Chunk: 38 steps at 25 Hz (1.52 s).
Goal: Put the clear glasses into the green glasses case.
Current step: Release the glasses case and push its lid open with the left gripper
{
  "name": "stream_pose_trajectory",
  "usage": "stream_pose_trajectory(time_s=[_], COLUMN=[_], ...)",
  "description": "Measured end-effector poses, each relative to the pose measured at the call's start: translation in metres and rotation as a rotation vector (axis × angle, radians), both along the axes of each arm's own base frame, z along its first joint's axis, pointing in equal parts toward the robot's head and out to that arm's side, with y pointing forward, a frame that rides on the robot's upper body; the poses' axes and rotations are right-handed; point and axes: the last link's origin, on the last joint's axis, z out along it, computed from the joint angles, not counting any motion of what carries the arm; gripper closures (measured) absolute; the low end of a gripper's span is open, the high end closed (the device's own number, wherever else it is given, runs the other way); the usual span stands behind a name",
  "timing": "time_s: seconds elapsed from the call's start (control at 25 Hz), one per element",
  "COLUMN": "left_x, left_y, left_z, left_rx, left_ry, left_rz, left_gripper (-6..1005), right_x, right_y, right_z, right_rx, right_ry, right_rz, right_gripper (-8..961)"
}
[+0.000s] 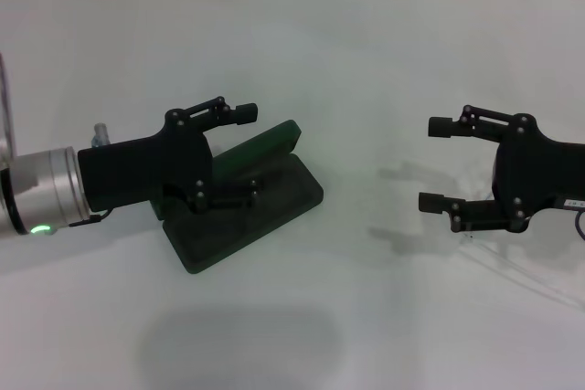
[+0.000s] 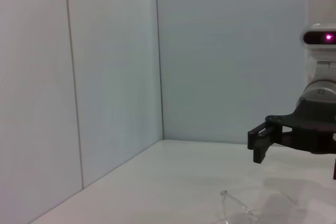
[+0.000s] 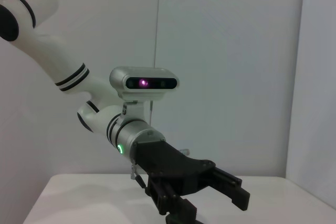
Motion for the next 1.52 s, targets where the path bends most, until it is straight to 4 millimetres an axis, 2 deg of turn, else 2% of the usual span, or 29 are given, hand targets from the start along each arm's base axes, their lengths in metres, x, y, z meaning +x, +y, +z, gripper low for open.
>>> stream_pose_trajectory(time_s=[0.48,0.84,1.0,1.32,1.52], left_x=[-0.004,-0.033,-0.037,-0.04,-0.042], left_y=[-0.002,0.002,0.002,-0.004,-0.014], left_z=[-0.001,-0.002,-0.003,-0.006,0.001], left_rx=[0.003,0.055,0.058,0.044,0.034], left_ry=[0.0,0.087,0.106,0.113,0.085], left_rz=[0.02,0.179,0.197,0.195,0.172], left_gripper=[124,125,124,224,287], right_x=[0.001,0.001,0.001,0.002,0.004], right_y=[0.001,0.0,0.0,-0.001,-0.002], right_z=[-0.001,0.0,0.0,0.001,0.0], right_rx=[0.003,-0.001,-0.002,-0.002,-0.006], right_ry=[-0.008,-0.01,-0.01,-0.014,-0.018], right_rz=[-0.002,0.0,0.001,0.002,-0.001], right_gripper=[81,81,81,82,82])
